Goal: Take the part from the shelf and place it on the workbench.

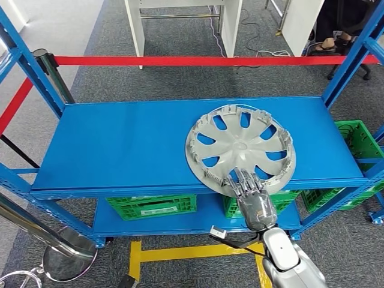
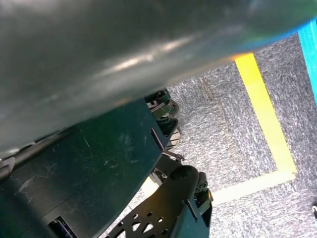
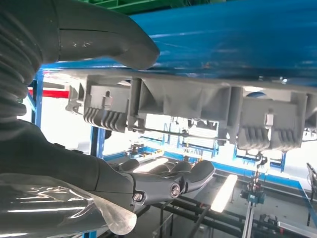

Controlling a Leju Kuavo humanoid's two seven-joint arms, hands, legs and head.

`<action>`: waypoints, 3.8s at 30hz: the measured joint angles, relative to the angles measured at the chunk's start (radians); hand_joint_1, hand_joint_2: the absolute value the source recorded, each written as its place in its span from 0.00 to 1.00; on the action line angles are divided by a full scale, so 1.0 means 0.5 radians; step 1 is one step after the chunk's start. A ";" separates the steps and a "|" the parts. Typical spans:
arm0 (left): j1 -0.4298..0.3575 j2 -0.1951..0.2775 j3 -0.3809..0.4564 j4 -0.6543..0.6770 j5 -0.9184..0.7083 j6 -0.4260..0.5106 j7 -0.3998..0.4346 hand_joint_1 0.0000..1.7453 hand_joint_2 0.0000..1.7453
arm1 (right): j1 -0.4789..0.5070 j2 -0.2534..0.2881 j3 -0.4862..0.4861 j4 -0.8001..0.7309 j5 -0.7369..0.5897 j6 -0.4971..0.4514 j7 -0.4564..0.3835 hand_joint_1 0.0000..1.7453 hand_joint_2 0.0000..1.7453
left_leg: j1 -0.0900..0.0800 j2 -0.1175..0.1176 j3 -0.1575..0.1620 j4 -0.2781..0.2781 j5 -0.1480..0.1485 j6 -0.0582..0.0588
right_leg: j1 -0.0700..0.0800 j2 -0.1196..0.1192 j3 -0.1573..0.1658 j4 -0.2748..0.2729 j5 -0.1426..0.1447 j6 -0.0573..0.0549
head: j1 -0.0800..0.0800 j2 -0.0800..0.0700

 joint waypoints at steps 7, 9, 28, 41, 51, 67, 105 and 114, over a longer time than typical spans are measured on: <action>0.002 0.000 0.000 0.000 -0.002 -0.003 0.000 0.00 0.00 | -0.008 0.026 -0.041 0.000 0.008 0.000 -0.016 0.00 1.00 | 0.000 0.000 0.000 0.000 0.000 0.000 | 0.000 0.000 0.000 0.000 0.000 0.000 | 0.000 0.000; 0.002 0.000 0.000 0.000 -0.003 -0.005 0.000 0.00 0.00 | -0.008 0.029 -0.046 0.000 0.008 0.000 -0.016 0.00 1.00 | 0.000 0.000 0.000 0.000 0.000 0.000 | 0.000 0.000 0.000 0.000 0.000 0.000 | 0.000 0.000; 0.002 -0.001 -0.002 0.000 -0.022 -0.016 0.000 0.00 0.00 | -0.070 0.055 -0.060 0.105 -0.048 0.000 -0.051 0.27 1.00 | 0.000 0.000 0.000 0.000 0.000 0.000 | 0.000 0.000 0.000 0.000 0.000 0.000 | 0.000 0.000; 0.001 -0.002 -0.018 0.000 -0.025 -0.018 0.001 0.00 0.00 | -0.169 0.095 -0.075 0.278 -0.092 0.000 -0.059 1.00 1.00 | 0.000 0.000 0.000 0.000 0.000 0.000 | 0.000 0.000 0.000 0.000 0.000 0.000 | 0.000 0.000; 0.002 -0.002 -0.027 0.000 -0.022 -0.018 0.000 0.00 0.00 | -0.122 0.134 -0.104 0.177 -0.084 -0.001 -0.138 1.00 1.00 | 0.000 0.000 0.000 0.000 0.000 0.000 | 0.000 0.000 0.000 0.000 0.000 0.000 | 0.000 0.000; 0.005 -0.007 -0.023 0.000 -0.004 0.022 -0.001 0.00 0.00 | 0.177 0.224 -0.093 -0.972 0.013 0.002 -0.395 1.00 1.00 | 0.000 0.000 -0.002 0.000 0.000 0.000 | 0.000 0.000 -0.002 0.000 0.000 0.000 | 0.000 0.000; -0.012 -0.030 -0.004 0.000 -0.054 0.071 0.039 0.00 0.00 | 0.211 0.274 0.069 -1.655 0.014 0.010 -0.584 1.00 1.00 | 0.000 0.000 -0.001 0.000 0.000 0.000 | -0.001 0.001 -0.001 0.000 0.000 0.000 | 0.000 0.000; -0.014 -0.032 0.001 0.000 -0.067 0.083 0.038 0.00 0.00 | 0.196 0.274 0.101 -1.664 0.014 0.010 -0.566 1.00 1.00 | 0.000 0.000 -0.001 0.000 0.000 0.000 | -0.001 0.001 -0.001 0.000 0.000 0.000 | 0.000 0.000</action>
